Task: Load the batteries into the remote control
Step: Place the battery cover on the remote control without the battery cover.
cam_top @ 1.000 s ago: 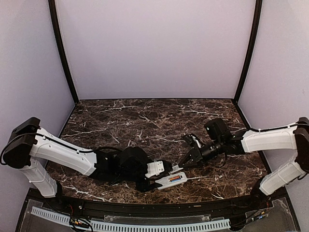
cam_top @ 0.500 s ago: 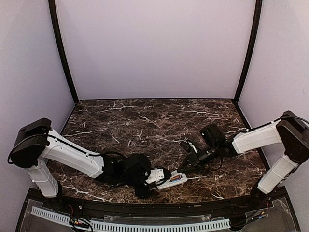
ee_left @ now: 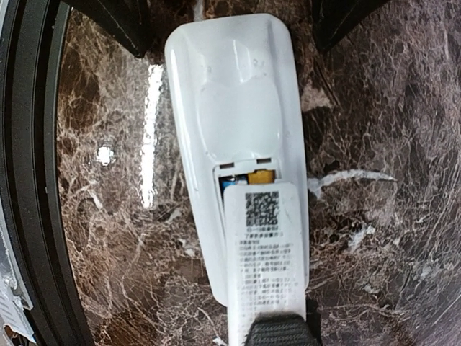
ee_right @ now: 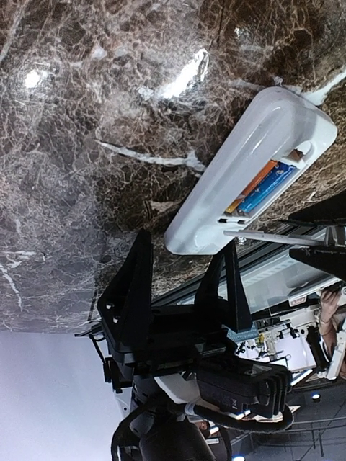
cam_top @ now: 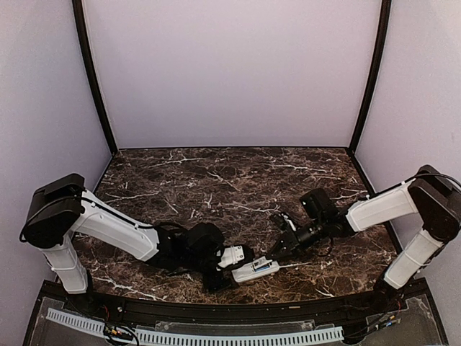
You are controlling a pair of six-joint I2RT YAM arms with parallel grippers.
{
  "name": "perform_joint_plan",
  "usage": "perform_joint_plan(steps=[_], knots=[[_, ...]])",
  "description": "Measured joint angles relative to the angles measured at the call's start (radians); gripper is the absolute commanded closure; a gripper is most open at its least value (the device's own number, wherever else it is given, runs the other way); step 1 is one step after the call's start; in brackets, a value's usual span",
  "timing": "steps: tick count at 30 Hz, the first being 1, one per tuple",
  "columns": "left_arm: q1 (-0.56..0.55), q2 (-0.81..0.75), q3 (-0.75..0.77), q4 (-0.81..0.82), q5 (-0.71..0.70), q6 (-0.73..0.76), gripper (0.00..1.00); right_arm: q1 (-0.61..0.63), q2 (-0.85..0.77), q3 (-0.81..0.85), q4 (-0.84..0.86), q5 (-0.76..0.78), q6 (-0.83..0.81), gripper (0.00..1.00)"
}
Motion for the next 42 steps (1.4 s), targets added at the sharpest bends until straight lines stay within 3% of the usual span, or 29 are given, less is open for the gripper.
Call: perform_joint_plan(steps=[19, 42], knots=[[0.006, 0.026, -0.015, 0.097, 0.038, -0.016, 0.37, 0.003, 0.042, -0.036, 0.111, -0.022, 0.046, 1.00], [0.008, 0.033, -0.024, 0.125, 0.040, -0.014, 0.49, 0.018, 0.063, -0.039, 0.121, -0.017, 0.049, 1.00]])
